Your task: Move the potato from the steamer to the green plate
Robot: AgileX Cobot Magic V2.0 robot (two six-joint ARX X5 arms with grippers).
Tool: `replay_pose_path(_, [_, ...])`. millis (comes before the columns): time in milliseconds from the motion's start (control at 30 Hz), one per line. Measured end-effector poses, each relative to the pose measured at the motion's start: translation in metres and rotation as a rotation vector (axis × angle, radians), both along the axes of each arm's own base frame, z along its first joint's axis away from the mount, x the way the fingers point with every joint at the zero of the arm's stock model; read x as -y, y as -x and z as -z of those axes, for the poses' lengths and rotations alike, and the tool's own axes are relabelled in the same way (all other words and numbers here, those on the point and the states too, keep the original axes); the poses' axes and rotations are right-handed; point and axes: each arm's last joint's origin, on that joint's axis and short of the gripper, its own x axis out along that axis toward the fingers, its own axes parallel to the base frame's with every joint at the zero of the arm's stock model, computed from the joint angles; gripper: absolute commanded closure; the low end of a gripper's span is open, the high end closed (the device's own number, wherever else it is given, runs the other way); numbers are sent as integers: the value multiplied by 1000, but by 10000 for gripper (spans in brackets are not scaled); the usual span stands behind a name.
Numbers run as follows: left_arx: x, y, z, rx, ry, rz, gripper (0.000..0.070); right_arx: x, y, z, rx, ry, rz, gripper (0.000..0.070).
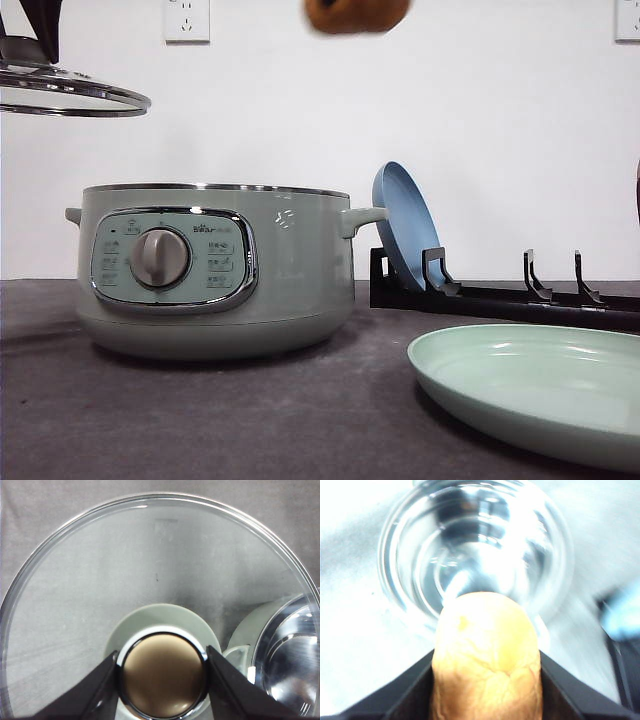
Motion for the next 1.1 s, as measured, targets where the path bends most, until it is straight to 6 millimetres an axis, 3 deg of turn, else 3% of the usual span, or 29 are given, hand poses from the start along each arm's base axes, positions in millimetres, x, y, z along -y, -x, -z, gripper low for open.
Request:
replay_pose_path(167, [0,0,0,0,0,0,700,38,34,6,-35,19,45,466])
replay_pose_path(500, [0,0,0,0,0,1,700,91,84,65,-86,-37,161,466])
replay_pose_path(667, [0,0,0,0,1,0,700,100,94,114,-137,-73,237,466])
replay_pose_path(900, [0,-2,2,-5,1,-1,700,97,89,190,-210,-125,355,466])
replay_pose_path(1100, [0,-11,11,-34,2,-3,700,98,90,234,-200,-200,431,466])
